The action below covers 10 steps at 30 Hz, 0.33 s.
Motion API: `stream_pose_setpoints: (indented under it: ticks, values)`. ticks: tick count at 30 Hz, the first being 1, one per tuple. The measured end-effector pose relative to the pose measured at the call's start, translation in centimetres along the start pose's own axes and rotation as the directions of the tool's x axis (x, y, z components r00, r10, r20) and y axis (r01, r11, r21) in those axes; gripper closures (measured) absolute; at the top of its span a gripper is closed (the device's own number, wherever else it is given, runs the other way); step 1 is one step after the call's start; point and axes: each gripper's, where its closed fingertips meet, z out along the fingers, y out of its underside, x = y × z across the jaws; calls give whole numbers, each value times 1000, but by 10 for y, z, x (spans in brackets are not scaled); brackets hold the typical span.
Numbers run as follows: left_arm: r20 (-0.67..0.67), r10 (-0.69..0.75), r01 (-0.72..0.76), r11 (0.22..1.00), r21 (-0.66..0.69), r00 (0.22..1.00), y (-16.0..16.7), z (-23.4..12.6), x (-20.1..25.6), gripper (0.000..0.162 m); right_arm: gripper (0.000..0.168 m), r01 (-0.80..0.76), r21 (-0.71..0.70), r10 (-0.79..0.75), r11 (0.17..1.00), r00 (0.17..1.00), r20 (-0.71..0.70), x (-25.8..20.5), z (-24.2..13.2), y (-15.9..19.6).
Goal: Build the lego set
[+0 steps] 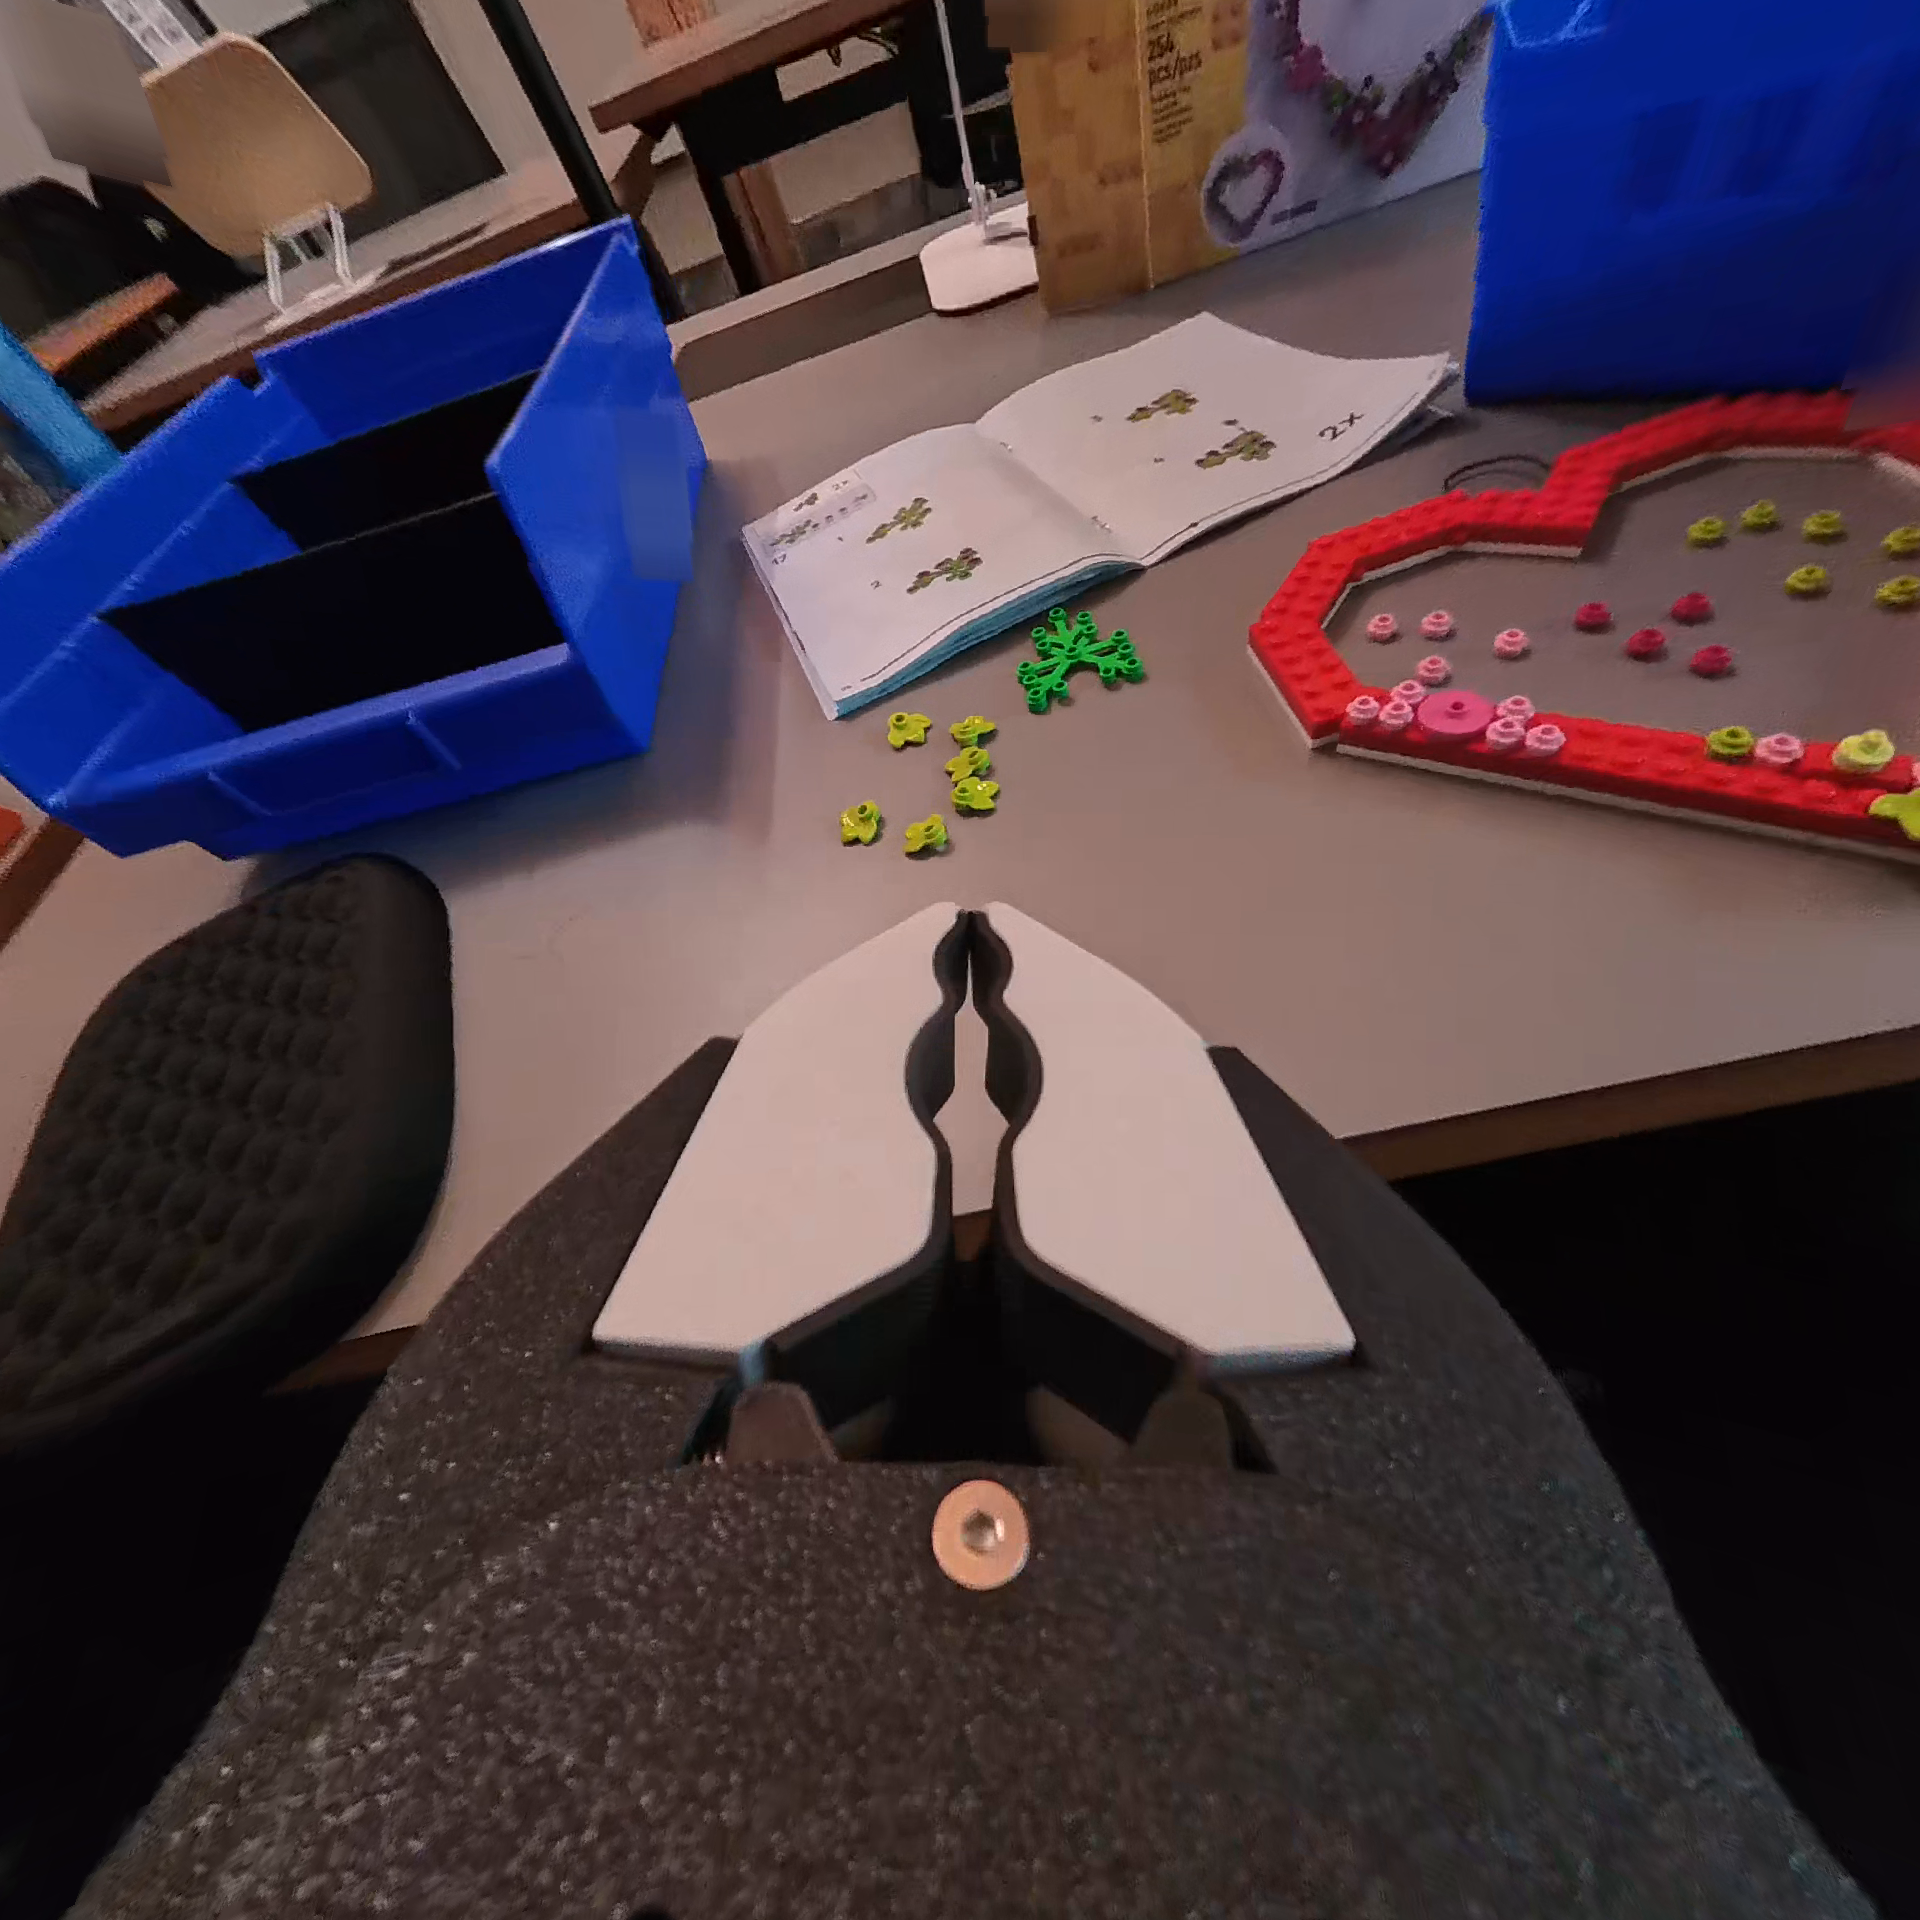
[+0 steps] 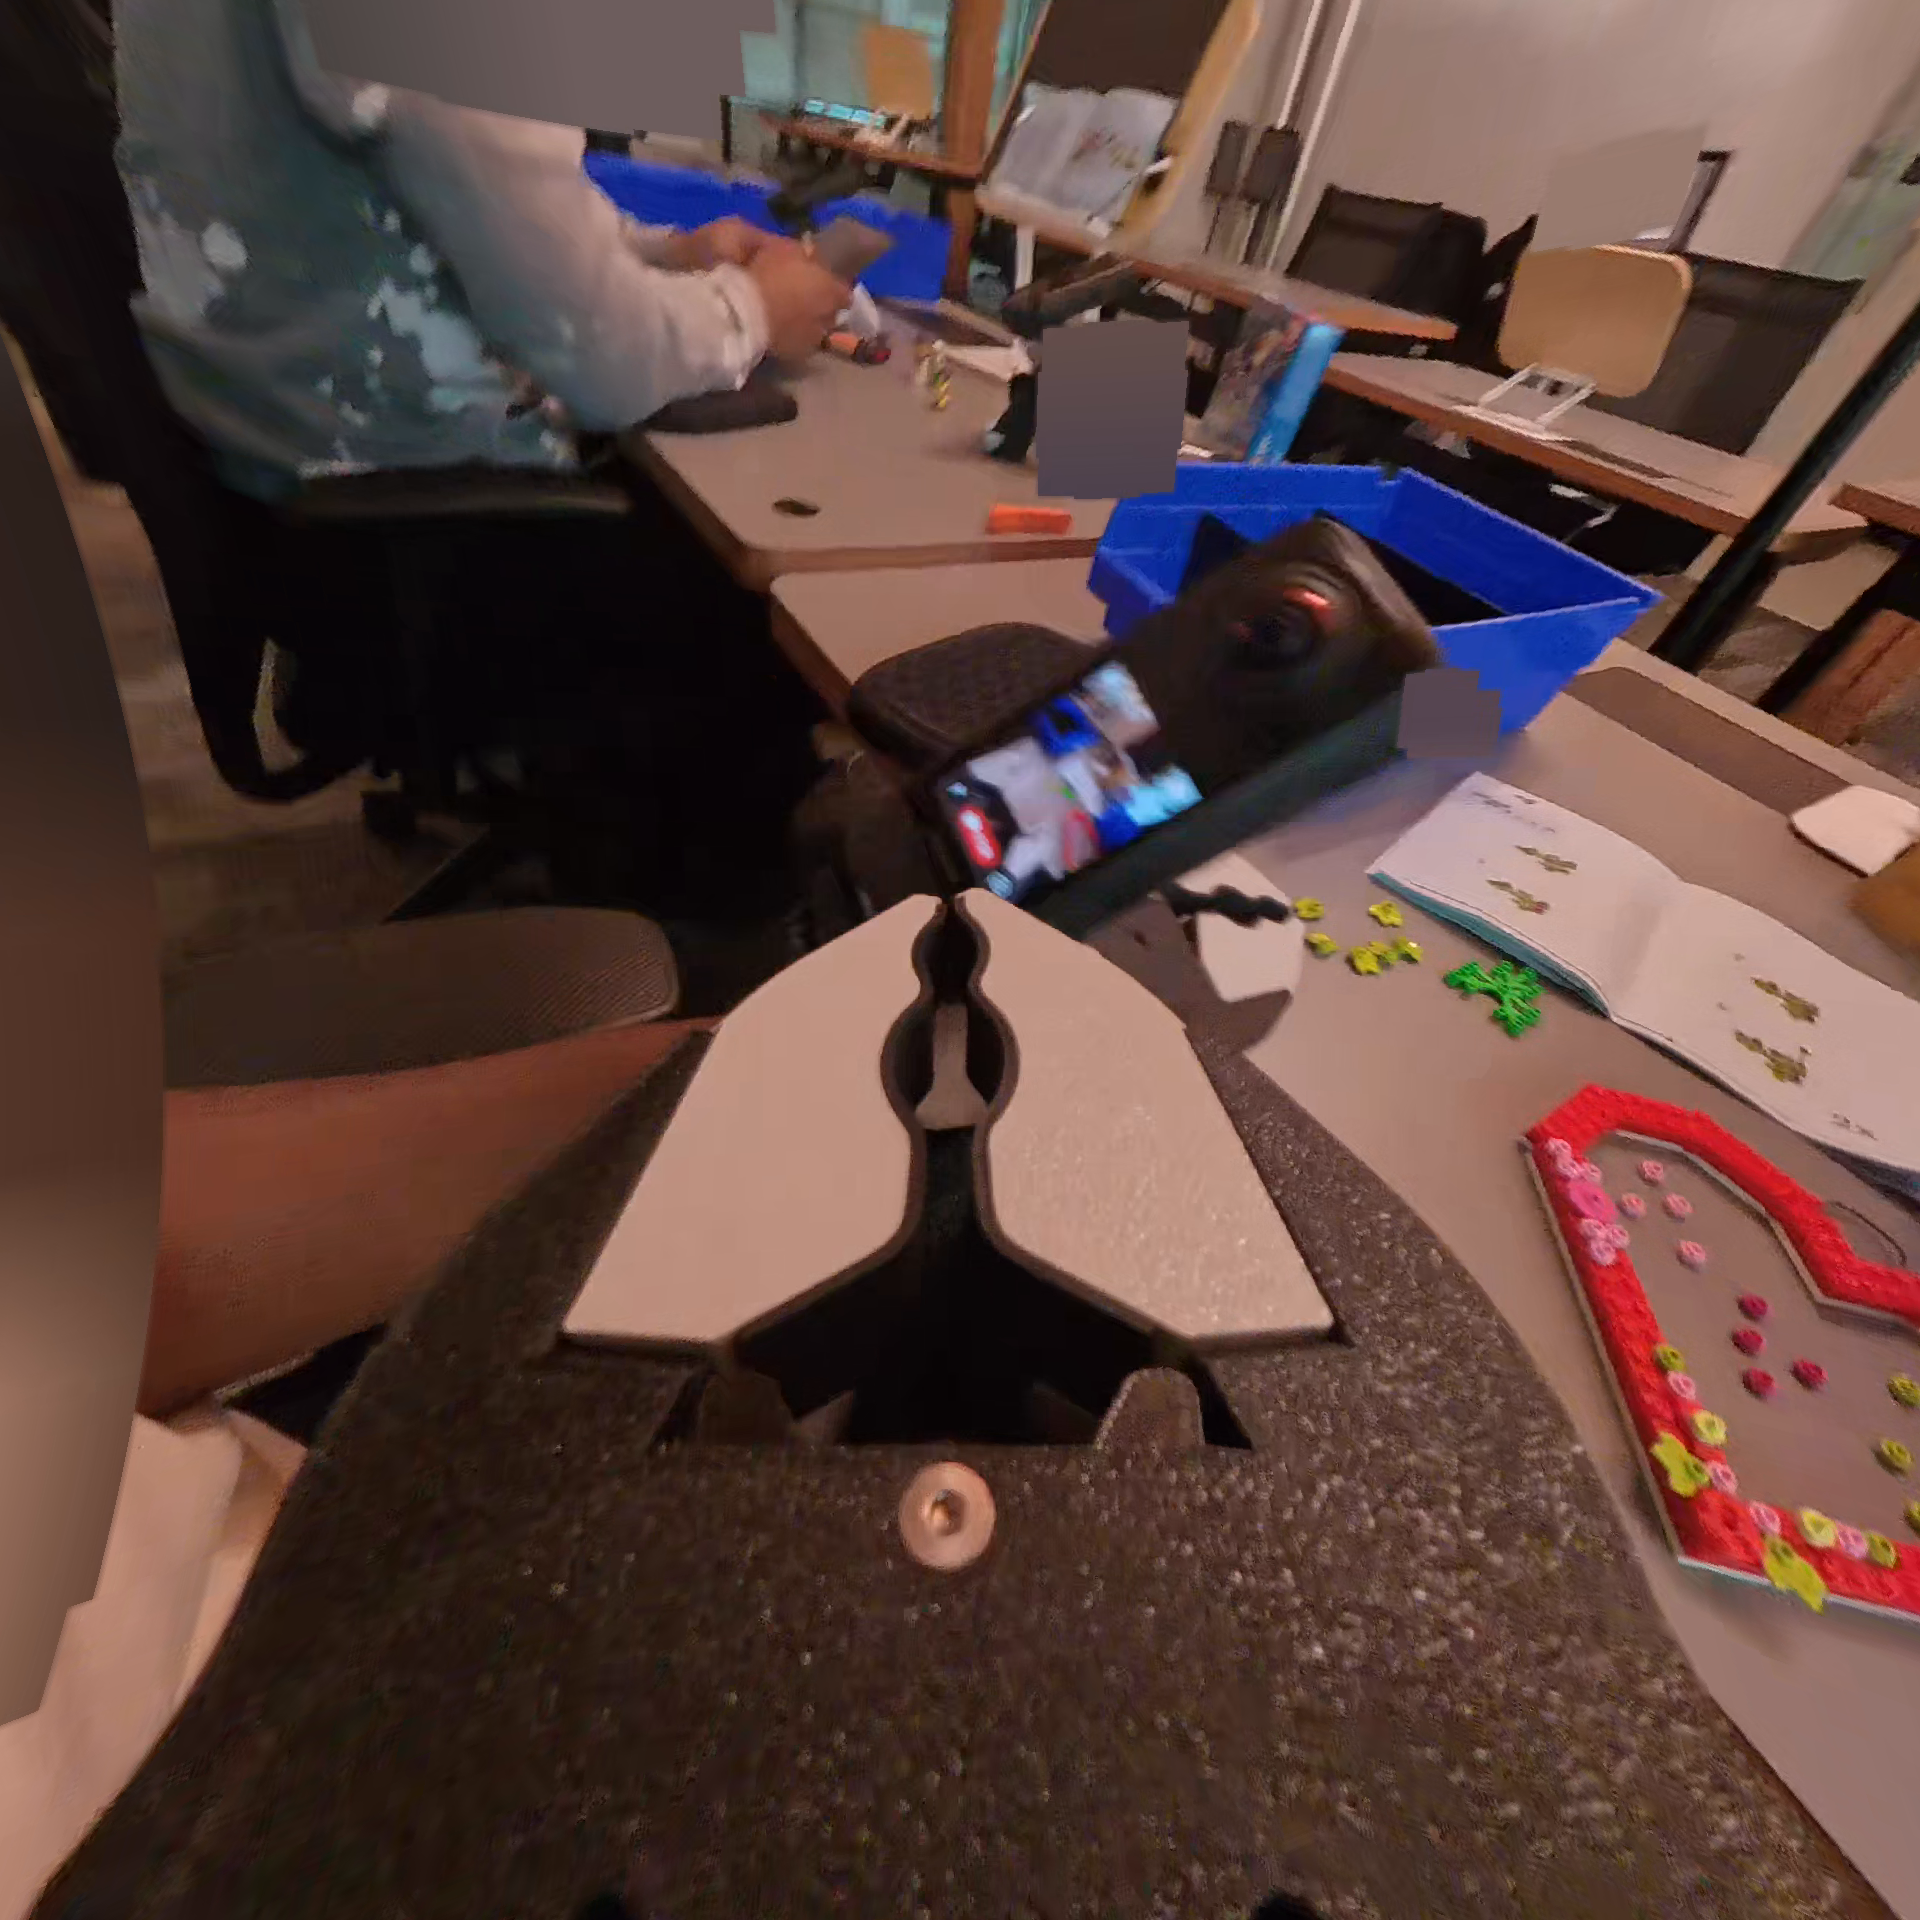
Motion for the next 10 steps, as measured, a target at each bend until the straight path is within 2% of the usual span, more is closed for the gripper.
stream_pose_setpoints:
  ticks: [5,10]
  values:
    - [32,57,-57,998,-5,998,-1,-3,2,162,168,64,-90,-64,994,998,7,-8,7,7]
    - [75,98,-98,995,-9,992,0,-6,-6,162,168,89,-108,-90,990,996,-5,-12,6,10]
